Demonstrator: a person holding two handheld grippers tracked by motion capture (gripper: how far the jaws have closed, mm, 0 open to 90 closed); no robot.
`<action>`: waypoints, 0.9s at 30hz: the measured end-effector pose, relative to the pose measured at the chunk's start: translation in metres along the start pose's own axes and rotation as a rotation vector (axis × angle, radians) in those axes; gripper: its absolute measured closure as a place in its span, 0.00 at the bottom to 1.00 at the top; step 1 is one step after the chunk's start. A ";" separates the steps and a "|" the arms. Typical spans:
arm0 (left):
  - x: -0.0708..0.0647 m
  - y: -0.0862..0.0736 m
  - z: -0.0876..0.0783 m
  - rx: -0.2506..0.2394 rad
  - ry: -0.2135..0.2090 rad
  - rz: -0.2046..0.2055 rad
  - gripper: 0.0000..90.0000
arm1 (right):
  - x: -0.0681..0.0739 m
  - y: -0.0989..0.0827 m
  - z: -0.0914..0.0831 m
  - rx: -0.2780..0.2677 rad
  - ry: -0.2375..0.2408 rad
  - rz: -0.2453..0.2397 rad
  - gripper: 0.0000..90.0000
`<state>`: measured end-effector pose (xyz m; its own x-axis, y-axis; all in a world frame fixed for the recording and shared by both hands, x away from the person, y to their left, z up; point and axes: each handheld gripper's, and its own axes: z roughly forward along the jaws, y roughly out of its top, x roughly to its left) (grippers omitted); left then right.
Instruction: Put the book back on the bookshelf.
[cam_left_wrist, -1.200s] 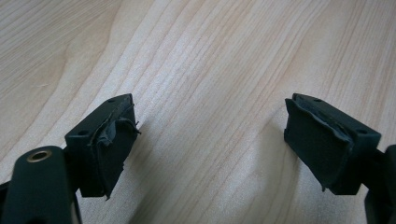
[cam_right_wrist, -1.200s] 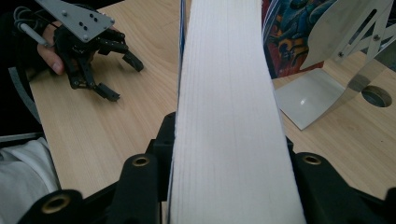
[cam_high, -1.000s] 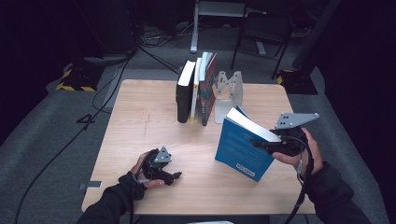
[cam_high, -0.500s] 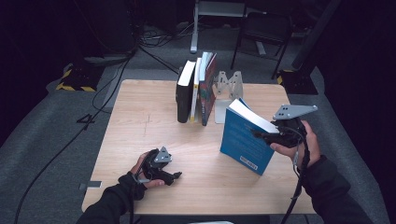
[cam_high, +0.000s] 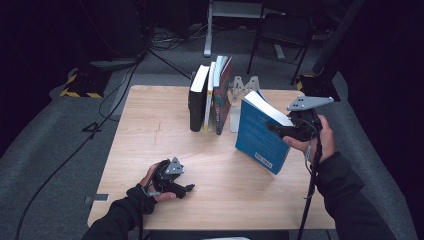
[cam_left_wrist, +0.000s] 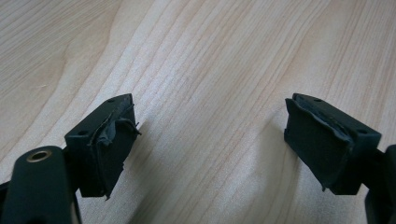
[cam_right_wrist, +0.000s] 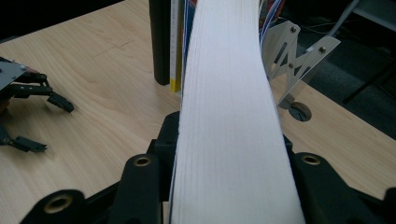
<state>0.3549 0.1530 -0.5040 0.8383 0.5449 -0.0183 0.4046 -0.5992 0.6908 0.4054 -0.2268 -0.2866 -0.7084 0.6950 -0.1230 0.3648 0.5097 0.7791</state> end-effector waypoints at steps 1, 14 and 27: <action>0.000 0.000 0.000 0.000 0.000 0.001 0.19 | -0.001 0.003 0.002 0.003 -0.004 0.001 0.67; 0.000 0.000 0.000 -0.001 -0.001 0.001 0.19 | -0.019 0.032 0.031 0.000 -0.069 0.052 0.67; 0.000 0.000 0.000 -0.002 -0.001 0.002 0.19 | -0.032 0.052 0.059 0.009 -0.148 0.103 0.67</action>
<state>0.3545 0.1530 -0.5041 0.8395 0.5431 -0.0179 0.4024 -0.5993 0.6920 0.4830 -0.1926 -0.2786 -0.5706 0.8105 -0.1321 0.4366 0.4357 0.7871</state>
